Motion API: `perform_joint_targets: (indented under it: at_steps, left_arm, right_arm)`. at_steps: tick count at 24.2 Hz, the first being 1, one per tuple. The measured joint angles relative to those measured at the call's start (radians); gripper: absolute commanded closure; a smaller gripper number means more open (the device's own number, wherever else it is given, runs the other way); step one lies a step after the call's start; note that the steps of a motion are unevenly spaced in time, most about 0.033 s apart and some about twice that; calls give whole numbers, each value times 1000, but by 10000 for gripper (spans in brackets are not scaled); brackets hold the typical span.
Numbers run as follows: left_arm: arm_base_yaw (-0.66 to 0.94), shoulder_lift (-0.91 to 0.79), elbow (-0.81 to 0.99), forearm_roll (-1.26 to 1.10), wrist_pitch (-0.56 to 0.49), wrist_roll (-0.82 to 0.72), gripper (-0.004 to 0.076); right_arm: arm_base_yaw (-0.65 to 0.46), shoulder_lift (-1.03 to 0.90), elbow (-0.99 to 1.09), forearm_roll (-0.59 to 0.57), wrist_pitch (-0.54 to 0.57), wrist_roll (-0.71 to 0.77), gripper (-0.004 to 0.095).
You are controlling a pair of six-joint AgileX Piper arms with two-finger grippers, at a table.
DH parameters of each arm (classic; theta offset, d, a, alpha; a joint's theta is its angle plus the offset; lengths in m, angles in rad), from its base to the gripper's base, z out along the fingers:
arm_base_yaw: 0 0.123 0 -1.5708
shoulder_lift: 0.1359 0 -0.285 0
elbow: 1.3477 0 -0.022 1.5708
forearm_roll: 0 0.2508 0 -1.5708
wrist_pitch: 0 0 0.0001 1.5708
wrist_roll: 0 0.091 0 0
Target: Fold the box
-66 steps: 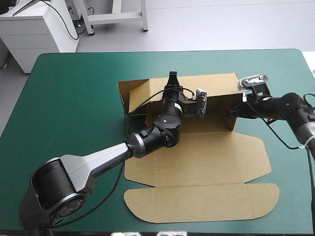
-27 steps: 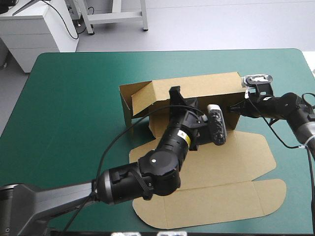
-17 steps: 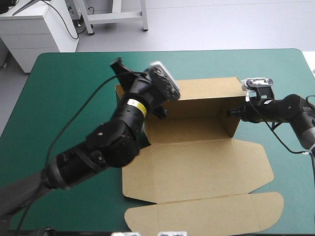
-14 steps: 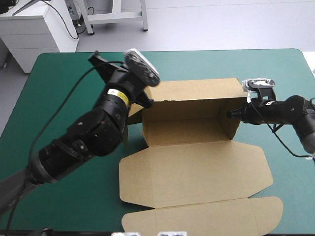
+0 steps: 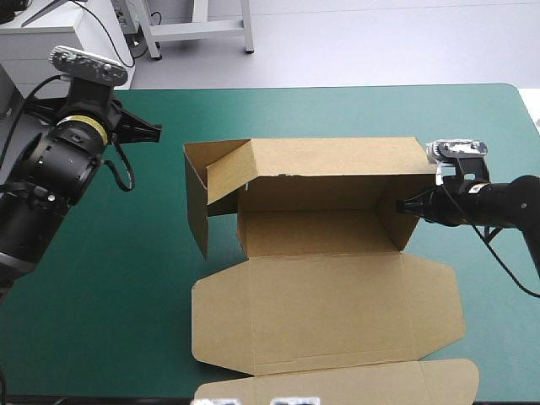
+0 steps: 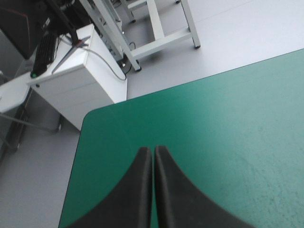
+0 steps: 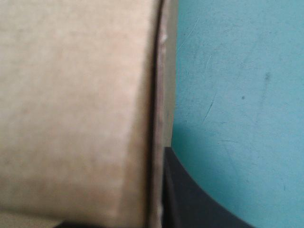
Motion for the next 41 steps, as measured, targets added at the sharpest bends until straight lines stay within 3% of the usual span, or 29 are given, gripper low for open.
perform_joint_targets:
  at_steps: [11, 18, 28, 37, 41]
  left_arm:
    - [294, -3, 86, -336, 5, 157, 723]
    - [309, -3, 209, -375, 12, 183, 724]
    - [309, -4, 237, -385, 20, 186, 724]
    - [309, -4, 237, -385, 35, 204, 724]
    - [309, -4, 237, -385, 43, 206, 724]
  right_arm:
    - [0, -1, -2, -11, 92, 4, 905]
    - [0, 9, -2, -46, 117, 18, 905]
    - [4, 249, -138, -24, 171, -36, 905]
    - [190, 460, -301, -79, -124, -65, 898]
    - [230, 502, -308, -104, -195, -53, 779]
